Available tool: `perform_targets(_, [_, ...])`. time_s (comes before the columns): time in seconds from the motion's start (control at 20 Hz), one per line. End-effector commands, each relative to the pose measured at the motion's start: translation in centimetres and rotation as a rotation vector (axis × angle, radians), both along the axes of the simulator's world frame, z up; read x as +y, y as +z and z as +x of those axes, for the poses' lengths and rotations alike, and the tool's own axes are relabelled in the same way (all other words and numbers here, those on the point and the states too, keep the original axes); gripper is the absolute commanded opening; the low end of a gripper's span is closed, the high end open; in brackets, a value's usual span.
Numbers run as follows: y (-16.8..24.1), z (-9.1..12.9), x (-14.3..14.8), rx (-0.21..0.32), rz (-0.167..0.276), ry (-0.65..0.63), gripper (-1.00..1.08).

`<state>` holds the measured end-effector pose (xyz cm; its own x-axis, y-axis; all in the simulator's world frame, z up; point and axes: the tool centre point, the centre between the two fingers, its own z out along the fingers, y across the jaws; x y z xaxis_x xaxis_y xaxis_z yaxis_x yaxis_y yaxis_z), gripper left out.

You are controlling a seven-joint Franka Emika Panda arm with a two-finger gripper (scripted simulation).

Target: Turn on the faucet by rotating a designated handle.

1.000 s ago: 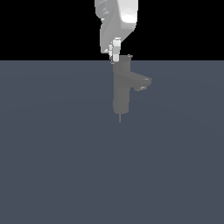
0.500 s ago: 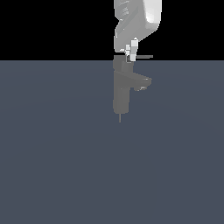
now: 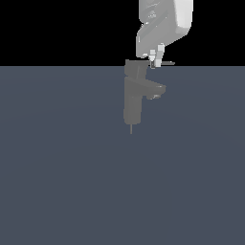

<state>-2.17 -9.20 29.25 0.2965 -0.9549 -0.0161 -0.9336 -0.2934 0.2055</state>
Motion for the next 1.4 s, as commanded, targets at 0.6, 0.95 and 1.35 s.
perform_targets(0.6, [-0.4, 3.4, -3.1, -0.005, -0.004, -0.015, -1.00])
perform_targets(0.95, [-0.6, 5.0, -4.5, -0.007, -0.005, -0.021, -1.00])
perform_targets(1.35, [-0.8, 6.7, -6.0, -0.009, -0.007, -0.027, -1.00])
